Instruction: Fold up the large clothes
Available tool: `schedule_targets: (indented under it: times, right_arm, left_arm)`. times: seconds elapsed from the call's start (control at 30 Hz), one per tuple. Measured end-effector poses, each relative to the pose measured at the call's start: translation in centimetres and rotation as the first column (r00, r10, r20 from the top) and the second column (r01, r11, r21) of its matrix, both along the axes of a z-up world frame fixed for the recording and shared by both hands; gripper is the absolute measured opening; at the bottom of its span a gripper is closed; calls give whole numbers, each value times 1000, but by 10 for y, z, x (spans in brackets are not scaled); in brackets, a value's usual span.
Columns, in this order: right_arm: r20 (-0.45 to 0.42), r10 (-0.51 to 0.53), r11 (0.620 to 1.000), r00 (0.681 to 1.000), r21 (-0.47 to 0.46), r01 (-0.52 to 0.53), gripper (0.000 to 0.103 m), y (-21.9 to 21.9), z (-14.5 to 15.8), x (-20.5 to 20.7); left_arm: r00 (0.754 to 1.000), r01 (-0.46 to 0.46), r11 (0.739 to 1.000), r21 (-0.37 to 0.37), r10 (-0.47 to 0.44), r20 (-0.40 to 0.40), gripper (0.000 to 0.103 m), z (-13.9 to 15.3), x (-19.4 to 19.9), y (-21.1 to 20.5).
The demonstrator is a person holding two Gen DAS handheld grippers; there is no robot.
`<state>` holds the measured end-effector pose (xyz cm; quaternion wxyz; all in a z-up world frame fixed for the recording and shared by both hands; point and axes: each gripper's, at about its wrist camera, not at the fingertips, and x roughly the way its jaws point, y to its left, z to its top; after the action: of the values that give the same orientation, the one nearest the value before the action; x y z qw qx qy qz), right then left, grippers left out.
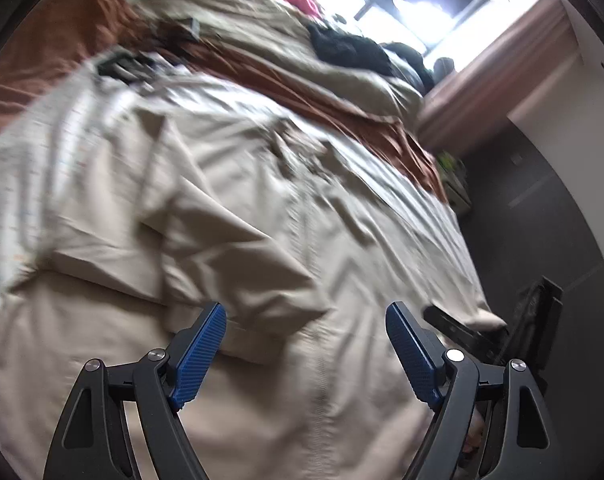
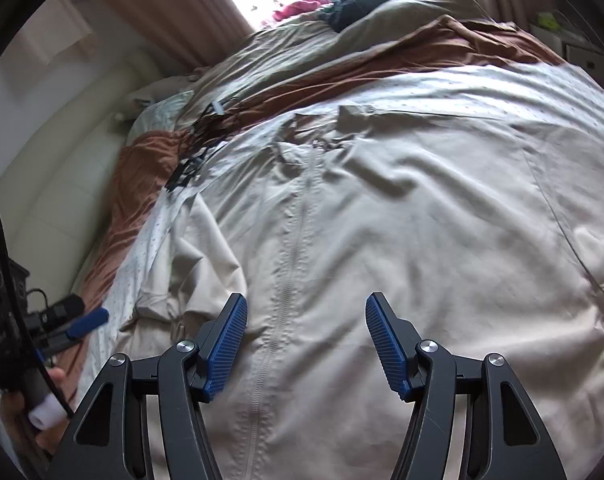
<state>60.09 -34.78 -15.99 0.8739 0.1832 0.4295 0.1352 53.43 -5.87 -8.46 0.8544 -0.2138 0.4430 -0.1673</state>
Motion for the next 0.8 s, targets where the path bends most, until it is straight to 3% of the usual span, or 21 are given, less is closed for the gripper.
schedule_targets:
  times: [0.2, 0.27, 0.3, 0.33, 0.47, 0.63, 0.8]
  right_arm:
    - [45, 146, 986, 988, -85, -142, 62, 59, 3, -4]
    - [62, 184, 977, 981, -119, -176, 62, 77, 6, -6]
    - [77, 212, 971, 974, -129, -201, 62, 90, 8, -7]
    - [88, 235, 967, 968, -126, -223, 62, 100, 9, -8]
    - [84, 323, 943, 943, -108, -314, 62, 134, 8, -6]
    - [45, 372, 920, 927, -151, -362, 62, 173, -7, 5]
    - [-53, 363, 912, 930, -184, -366, 62, 195, -39, 27]
  left_arm:
    - [975, -221, 969, 114, 216, 54, 83, -4, -5, 80]
    - [962, -273, 955, 113, 270, 49, 69, -13, -4, 107]
    - [957, -290, 951, 110, 287, 41, 54, -16, -4, 116]
    - [949, -315, 944, 100, 313, 29, 50, -19, -3, 129]
    - [928, -371, 926, 72, 371, 14, 49, -26, -4, 160]
    - [913, -406, 912, 58, 408, -12, 27, -33, -6, 176]
    - [898, -437, 895, 89, 439, -1, 25, -31, -8, 184]
